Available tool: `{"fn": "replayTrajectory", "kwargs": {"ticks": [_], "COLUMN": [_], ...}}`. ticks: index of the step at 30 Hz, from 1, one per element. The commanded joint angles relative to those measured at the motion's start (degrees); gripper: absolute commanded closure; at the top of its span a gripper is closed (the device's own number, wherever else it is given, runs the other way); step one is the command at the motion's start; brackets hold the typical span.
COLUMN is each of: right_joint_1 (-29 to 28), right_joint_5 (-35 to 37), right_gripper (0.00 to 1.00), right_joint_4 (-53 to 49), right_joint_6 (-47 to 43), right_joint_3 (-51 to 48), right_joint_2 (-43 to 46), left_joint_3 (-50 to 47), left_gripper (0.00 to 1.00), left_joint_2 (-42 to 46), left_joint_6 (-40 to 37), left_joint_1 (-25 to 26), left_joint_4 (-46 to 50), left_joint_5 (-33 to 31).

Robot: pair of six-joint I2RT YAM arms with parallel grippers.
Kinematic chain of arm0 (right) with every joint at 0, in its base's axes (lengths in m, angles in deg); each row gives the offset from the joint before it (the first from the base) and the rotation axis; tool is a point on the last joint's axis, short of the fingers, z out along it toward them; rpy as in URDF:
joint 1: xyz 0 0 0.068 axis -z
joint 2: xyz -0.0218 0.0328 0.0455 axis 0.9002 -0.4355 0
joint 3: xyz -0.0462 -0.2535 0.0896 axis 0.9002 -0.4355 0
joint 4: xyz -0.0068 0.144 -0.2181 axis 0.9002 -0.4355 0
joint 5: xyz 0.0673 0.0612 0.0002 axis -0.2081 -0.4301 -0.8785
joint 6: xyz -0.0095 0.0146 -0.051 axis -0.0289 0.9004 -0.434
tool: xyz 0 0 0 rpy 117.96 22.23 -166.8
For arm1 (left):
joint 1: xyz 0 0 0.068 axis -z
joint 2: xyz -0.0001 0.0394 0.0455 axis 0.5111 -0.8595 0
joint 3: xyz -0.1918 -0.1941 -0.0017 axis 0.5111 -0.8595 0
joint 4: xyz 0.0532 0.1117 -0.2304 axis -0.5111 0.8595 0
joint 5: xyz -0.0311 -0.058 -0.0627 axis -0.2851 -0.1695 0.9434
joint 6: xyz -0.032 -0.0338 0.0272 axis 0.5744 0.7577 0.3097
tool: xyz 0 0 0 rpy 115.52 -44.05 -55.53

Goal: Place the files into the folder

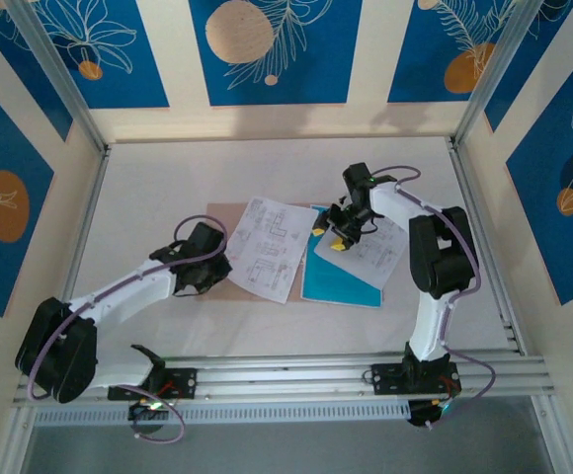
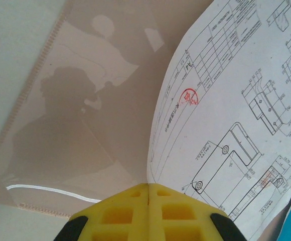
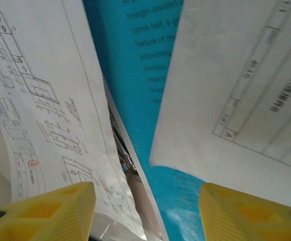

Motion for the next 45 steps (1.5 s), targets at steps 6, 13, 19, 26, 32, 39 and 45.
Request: {"fn": "replayTrajectory", "kwargs": {"ticks": [6, 13, 19, 26, 32, 39, 45], "right_joint_1": [-3.21, -4.05, -4.04, -4.10, -4.30, -4.99, -6.21], "right_joint_5": [-3.69, -3.47, -2.95, -4.51, -7.07, -10.56, -12.54], "right_gripper": [0.45, 0.47, 0.48, 0.48, 0.49, 0.51, 0.51], "right_joint_4": [1.37, 1.51, 0.24, 0.95, 1.47, 2.07, 2.97], "right_joint_6": [2.54, 3.19, 2.27, 2.04, 2.04, 1.90, 2.16], "right_joint_3": [4.73, 8.16, 11.18, 11.70, 12.18, 11.43, 9.07], "right_joint_2": [-4.28, -7.84, -10.70, -11.97, -11.60, -8.44, -6.18], "left_joint_3": [-0.80, -0.78, -0.62, -0.66, -0.45, -0.18, -0.36], "left_gripper": [1.00, 1.00, 1.00, 1.00, 1.00, 1.00, 1.00], "left_joint_2": [-0.12, -0.56, -0.84, -1.46, -2.54, -3.20, -3.53], "left_joint_6": [-0.34, -0.67, -1.09, -1.21, -1.40, -1.77, -1.72], "left_joint_1": [-0.44, -0.44, -0.52, -0.52, -0.52, -0.48, -0.45], "left_joint_4": [0.23, 0.13, -0.01, -0.56, -1.12, -1.37, -1.72], "left_joint_5": [1.08, 1.68, 2.00, 2.62, 3.42, 3.85, 4.16]}}
